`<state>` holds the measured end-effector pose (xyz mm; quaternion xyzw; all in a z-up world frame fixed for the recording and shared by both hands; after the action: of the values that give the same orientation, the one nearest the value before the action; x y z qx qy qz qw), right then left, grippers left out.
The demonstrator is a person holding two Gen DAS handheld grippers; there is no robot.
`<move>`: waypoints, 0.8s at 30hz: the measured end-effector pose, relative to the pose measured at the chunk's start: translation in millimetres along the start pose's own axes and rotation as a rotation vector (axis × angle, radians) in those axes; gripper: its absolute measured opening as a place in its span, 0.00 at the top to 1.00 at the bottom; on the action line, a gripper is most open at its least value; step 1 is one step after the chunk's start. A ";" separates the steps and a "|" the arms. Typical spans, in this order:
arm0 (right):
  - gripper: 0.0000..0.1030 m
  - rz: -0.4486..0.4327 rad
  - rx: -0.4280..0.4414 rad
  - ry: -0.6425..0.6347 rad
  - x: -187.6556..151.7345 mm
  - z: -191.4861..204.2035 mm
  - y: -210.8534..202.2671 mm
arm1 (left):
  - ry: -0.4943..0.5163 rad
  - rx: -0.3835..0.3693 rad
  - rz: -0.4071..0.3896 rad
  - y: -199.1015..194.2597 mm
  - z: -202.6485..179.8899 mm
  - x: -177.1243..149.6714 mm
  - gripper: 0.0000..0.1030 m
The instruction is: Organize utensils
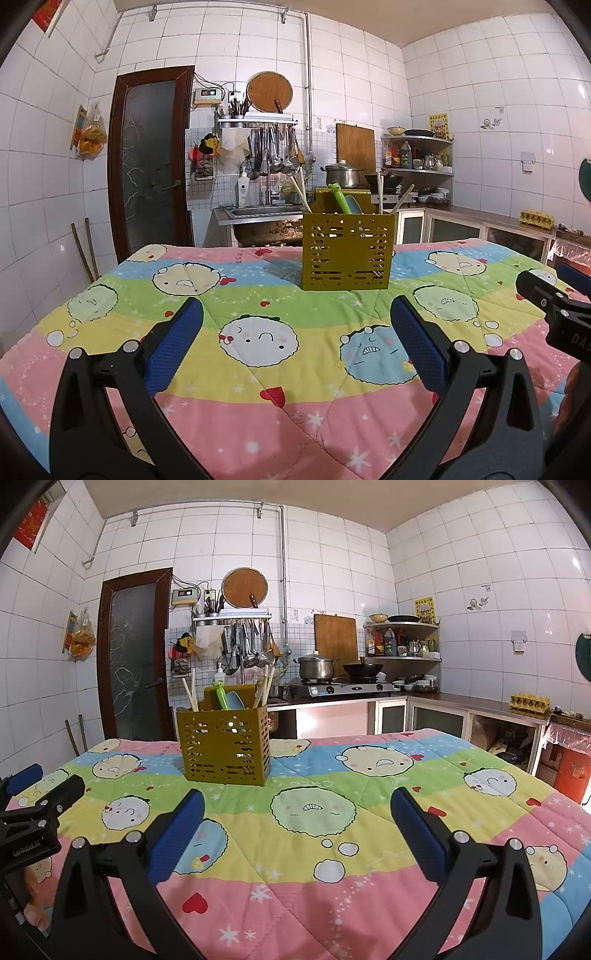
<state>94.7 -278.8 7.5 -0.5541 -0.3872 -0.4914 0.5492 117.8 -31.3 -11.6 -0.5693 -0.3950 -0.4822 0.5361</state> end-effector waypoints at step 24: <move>0.04 0.000 -0.003 -0.003 0.8 -1.2 0.9 | 0.003 0.002 -0.003 -1.3 -0.2 0.4 0.05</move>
<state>95.6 -280.2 8.0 -0.5556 -0.3871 -0.4912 0.5479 116.6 -31.4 -10.9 -0.5673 -0.3957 -0.4834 0.5365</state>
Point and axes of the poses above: each gripper's, at about its wrist camera, not at the fingertips, and y roughly the way its jaws point, z to its left, x to its top, the point moved 7 cm from there along y, roughly the way its jaws point, and after that the axes turned 1 degree about y, right-handed, at the moved point
